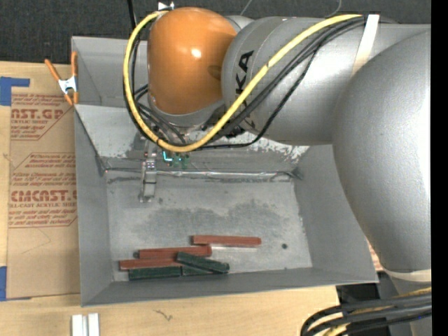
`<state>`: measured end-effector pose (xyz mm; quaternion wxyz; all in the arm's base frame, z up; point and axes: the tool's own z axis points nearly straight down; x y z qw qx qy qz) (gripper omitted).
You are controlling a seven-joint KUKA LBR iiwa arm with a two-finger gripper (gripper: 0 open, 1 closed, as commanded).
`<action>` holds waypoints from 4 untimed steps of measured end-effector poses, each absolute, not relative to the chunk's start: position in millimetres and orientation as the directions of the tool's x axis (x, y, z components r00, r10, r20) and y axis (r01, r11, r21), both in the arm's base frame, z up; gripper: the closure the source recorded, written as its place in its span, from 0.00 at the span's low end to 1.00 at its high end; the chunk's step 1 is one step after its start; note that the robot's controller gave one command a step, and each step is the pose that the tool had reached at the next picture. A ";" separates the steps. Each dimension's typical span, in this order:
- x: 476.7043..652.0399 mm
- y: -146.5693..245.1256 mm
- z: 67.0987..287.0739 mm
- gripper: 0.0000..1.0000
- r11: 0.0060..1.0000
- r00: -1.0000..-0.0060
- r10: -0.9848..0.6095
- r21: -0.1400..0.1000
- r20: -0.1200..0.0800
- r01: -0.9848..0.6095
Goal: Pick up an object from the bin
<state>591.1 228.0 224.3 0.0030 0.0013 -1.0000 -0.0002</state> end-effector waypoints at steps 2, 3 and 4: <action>486.5 203.1 100.6 0.00 0.998 -0.998 -0.064 0.003 -0.002 -0.064; 484.1 163.7 99.2 0.00 1.000 -1.000 -0.030 -0.001 0.002 -0.030; 487.3 199.0 69.1 0.00 0.987 -0.987 0.160 -0.001 0.002 0.160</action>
Offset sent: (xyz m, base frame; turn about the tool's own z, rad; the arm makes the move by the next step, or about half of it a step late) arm -0.1121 -0.0632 -0.1543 -0.1757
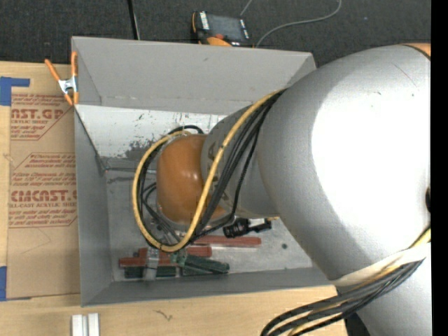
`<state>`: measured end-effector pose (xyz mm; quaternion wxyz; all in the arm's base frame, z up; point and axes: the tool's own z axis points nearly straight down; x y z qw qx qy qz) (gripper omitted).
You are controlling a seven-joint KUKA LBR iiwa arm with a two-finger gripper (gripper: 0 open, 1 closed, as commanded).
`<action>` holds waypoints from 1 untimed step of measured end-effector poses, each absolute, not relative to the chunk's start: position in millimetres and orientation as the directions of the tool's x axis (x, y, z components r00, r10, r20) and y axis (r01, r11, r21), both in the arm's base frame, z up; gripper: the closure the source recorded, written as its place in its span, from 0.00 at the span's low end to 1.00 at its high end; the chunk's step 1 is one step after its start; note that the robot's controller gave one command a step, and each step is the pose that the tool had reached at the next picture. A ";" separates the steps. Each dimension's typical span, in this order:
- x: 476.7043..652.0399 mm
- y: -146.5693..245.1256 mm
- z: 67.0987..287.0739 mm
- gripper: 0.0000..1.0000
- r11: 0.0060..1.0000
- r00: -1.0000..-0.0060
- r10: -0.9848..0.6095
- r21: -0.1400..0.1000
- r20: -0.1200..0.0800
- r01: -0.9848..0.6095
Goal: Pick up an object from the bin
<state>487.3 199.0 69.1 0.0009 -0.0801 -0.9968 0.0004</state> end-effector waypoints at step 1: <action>487.1 199.2 69.0 0.00 0.987 -0.987 0.160 0.000 0.001 0.160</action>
Offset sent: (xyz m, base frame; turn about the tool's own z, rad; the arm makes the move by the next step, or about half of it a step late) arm 0.0000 0.0000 0.0000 0.0000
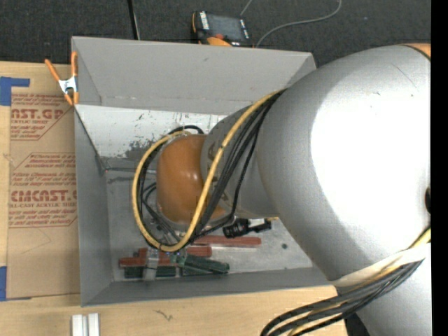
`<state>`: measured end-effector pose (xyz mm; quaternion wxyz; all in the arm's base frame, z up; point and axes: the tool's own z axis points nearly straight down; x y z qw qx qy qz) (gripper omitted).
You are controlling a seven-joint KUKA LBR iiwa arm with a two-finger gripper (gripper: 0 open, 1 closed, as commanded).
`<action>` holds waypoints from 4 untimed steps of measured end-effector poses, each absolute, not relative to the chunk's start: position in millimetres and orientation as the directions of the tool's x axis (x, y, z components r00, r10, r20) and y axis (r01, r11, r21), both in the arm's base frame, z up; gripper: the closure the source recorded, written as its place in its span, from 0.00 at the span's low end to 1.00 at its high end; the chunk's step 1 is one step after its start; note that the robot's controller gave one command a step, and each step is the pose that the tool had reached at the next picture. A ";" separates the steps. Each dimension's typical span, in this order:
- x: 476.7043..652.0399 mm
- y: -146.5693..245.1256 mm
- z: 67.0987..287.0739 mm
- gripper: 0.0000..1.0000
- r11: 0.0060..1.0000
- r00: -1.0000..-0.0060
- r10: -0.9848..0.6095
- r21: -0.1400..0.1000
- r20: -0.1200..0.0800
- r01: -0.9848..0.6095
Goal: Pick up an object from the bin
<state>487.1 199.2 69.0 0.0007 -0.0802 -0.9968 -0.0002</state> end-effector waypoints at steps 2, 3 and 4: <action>488.4 200.1 93.4 1.00 0.987 -0.987 0.160 0.002 -0.001 0.160; 488.7 200.3 111.6 1.00 0.987 -0.987 0.160 0.002 -0.001 0.160; 488.6 200.5 111.6 1.00 0.987 -0.987 0.160 0.001 0.000 0.160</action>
Offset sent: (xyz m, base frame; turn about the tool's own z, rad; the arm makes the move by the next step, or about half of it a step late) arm 0.0000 0.0000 0.0000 0.0000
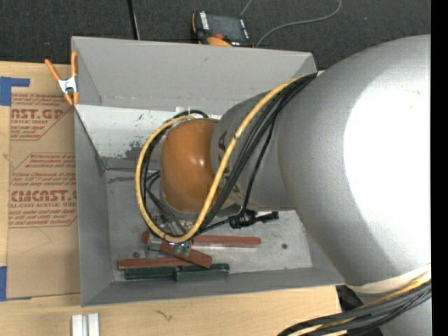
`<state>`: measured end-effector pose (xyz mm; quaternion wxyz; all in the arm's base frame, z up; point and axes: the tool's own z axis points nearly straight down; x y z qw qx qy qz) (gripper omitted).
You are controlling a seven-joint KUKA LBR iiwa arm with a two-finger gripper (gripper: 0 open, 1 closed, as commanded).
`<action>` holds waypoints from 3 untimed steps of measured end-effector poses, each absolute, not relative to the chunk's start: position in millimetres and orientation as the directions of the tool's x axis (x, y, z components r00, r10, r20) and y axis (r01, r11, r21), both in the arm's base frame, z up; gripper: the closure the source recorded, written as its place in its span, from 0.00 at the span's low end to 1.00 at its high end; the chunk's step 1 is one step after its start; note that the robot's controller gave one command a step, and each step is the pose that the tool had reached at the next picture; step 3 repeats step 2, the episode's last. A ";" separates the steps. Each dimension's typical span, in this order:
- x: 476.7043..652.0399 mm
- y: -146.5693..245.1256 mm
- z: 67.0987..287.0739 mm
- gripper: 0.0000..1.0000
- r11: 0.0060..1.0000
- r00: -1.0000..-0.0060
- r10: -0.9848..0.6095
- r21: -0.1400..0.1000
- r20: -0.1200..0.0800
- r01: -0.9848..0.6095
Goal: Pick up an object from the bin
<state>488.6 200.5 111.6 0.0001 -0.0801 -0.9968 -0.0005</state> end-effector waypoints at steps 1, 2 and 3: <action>489.5 201.1 165.7 1.00 0.987 -0.987 0.159 0.003 -0.004 0.159; 490.2 201.5 191.5 1.00 0.987 -0.987 0.159 0.003 -0.002 0.159; 490.2 201.5 191.5 1.00 0.987 -0.987 0.159 0.003 -0.002 0.159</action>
Offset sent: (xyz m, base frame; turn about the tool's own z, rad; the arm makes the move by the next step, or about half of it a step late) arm 0.0000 -0.0001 0.0515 0.0000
